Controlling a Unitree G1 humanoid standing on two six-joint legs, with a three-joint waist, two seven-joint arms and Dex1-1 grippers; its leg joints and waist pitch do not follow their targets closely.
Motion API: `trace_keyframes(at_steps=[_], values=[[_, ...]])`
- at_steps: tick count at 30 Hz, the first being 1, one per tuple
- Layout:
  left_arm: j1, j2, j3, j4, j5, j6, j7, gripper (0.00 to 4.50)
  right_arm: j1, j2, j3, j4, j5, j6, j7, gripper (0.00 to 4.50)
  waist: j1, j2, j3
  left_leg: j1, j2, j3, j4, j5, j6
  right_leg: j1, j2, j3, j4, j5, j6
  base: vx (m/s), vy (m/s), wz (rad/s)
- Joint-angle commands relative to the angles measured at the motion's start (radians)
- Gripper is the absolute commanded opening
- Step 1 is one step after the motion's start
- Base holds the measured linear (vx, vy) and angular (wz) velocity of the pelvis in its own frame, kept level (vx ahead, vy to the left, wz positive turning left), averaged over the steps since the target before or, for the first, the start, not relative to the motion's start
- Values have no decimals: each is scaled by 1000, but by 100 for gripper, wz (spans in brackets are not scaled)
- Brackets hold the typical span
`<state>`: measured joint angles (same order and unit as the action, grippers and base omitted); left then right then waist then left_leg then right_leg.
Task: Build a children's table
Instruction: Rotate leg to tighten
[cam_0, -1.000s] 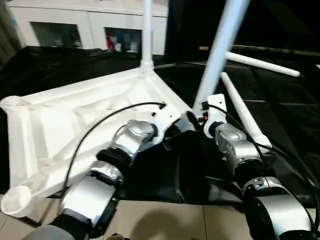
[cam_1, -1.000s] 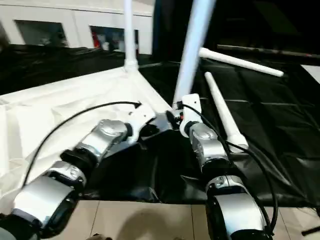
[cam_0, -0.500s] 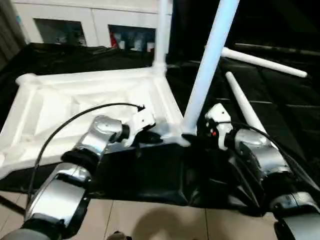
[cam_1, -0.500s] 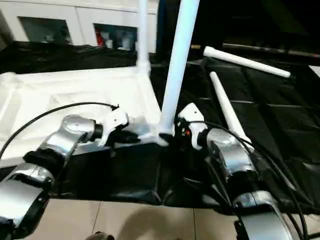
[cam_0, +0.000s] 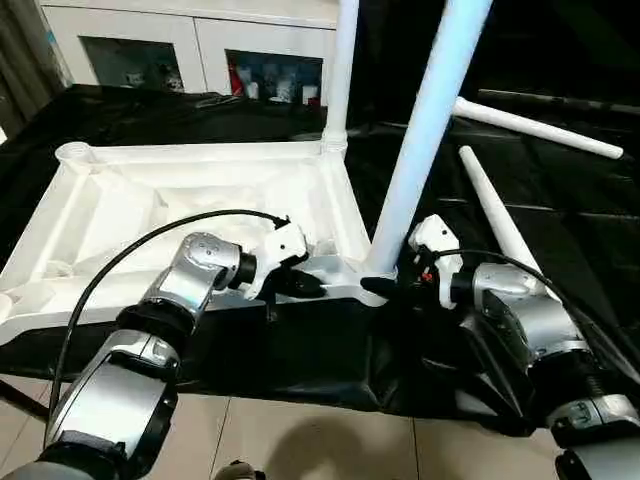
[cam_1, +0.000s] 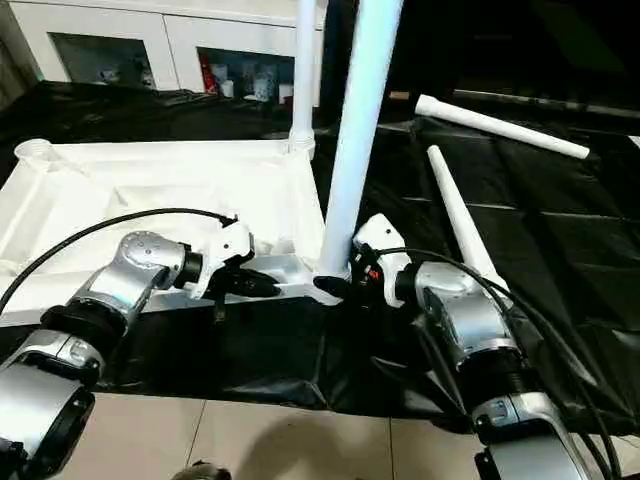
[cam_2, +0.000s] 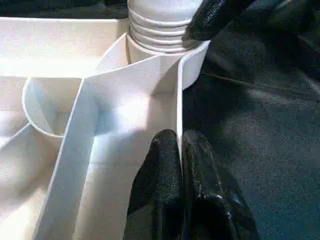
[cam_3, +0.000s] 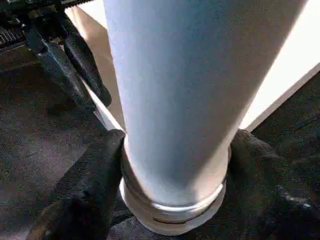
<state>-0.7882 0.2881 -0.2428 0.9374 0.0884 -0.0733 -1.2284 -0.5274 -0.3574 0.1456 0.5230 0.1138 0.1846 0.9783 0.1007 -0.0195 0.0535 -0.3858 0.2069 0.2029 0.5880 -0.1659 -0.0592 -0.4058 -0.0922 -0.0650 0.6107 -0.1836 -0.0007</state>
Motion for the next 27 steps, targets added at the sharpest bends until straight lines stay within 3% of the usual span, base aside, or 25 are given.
trace_keyframes(at_steps=[1,6,11,15,17,18,20,21,24,25,27], values=[[-3,-21,2,-36,-34,-12,-26,0,8,-1,17,-19,3,2,21,280,-2,-6,-69,25,32,-12,-66,-196,43,47,-55,41,-63,-129,-248,0,0,0],[3,-22,2,-31,-23,-14,-6,0,10,11,4,16,-9,5,-33,276,-3,-6,-69,25,31,-12,-65,-195,40,48,-56,41,-64,-134,-244,0,0,0],[-22,-52,4,23,27,-3,165,0,-15,57,-43,133,-36,26,-209,274,-16,-5,-66,28,30,-15,-70,-243,11,43,-56,41,-73,-205,-235,0,0,0],[-61,-136,23,82,44,66,367,0,-63,146,-132,288,-26,91,-510,274,-28,-2,-62,35,27,-17,-74,-296,-21,34,-57,43,-85,-305,-211,0,0,0],[-83,-208,31,100,42,90,471,0,-94,198,-183,347,-2,102,-658,274,-33,-4,-63,35,27,-20,-76,-304,-34,36,-58,42,-89,-328,-197,0,0,0],[-86,-222,32,102,42,92,487,0,-100,207,-190,356,2,102,-679,274,-35,1,-61,36,26,-20,-75,-313,-36,35,-56,41,-90,-333,-195,0,0,0],[-93,-261,27,107,46,86,522,0,-121,233,-213,389,12,79,-741,274,-38,-5,-60,34,22,-20,-73,-329,-17,35,-57,41,-100,-363,-180,0,0,0],[-93,-269,25,107,48,81,525,0,-125,238,-216,395,13,72,-752,274,-39,3,-60,33,21,-22,-75,-333,-16,35,-57,40,-101,-375,-174,0,0,0],[-98,-305,-4,115,73,38,541,0,-155,259,-222,429,1,22,-814,274,-44,0,-61,34,22,-23,-77,-347,-17,34,-56,38,-104,-389,-163,0,0,0],[-102,-303,-7,122,79,29,549,0,-160,262,-226,432,0,11,-817,274,-43,4,-62,34,22,-23,-77,-347,-16,35,-55,38,-103,-378,-163,0,0,0],[-110,-293,-10,138,88,9,564,0,-167,268,-236,434,2,-9,-815,330,-45,2,-61,34,22,-23,-78,-357,-14,33,-53,38,-105,-377,-160,0,0,0]])
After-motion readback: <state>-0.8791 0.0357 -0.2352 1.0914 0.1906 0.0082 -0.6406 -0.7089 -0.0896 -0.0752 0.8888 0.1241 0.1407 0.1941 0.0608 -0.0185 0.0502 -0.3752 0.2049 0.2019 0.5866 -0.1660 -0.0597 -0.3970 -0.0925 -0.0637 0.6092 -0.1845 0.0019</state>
